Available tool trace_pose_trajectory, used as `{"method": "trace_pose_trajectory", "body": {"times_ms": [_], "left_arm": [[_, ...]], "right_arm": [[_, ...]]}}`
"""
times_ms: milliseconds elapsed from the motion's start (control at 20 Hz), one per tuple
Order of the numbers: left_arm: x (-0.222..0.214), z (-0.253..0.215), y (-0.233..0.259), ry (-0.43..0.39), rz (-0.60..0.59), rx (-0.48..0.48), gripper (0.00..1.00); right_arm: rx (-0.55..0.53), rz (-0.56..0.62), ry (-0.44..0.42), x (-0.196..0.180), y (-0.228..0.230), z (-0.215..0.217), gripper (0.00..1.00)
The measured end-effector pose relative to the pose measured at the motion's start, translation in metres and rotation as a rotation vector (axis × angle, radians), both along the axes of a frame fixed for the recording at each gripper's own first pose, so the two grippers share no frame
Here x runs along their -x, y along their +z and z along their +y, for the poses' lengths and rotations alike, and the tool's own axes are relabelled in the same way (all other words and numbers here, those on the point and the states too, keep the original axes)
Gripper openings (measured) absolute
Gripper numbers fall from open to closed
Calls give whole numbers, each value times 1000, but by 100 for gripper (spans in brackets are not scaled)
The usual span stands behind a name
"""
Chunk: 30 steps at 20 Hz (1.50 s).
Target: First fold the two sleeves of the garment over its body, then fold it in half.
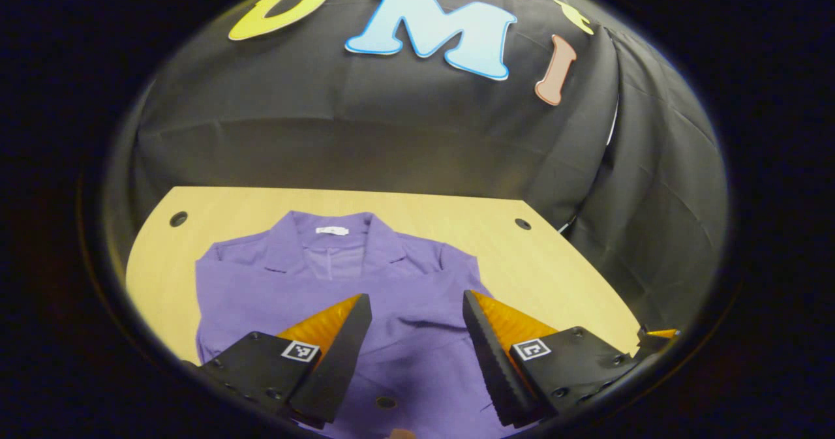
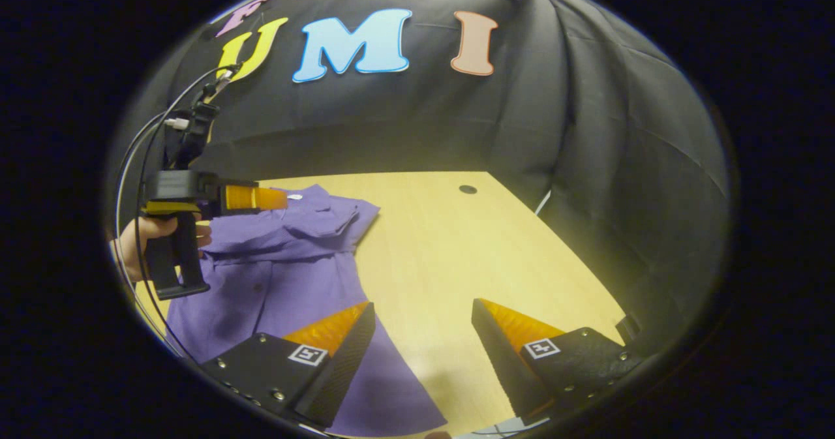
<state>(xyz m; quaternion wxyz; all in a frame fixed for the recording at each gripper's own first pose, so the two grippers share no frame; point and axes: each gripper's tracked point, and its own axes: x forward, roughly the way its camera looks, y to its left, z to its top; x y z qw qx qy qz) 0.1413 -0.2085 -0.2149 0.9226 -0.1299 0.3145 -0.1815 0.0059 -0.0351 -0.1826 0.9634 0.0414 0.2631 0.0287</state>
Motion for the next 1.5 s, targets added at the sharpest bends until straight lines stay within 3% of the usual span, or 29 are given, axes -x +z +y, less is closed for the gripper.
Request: {"method": "trace_pose_trajectory", "body": {"times_ms": [800,1500], "left_arm": [[193,149,-53,94,186,-125,98],[304,223,-87,117,366,-220,98]], "right_arm": [[65,141,199,40,-55,40,94],[63,263,224,69,-91,31,93]]}}
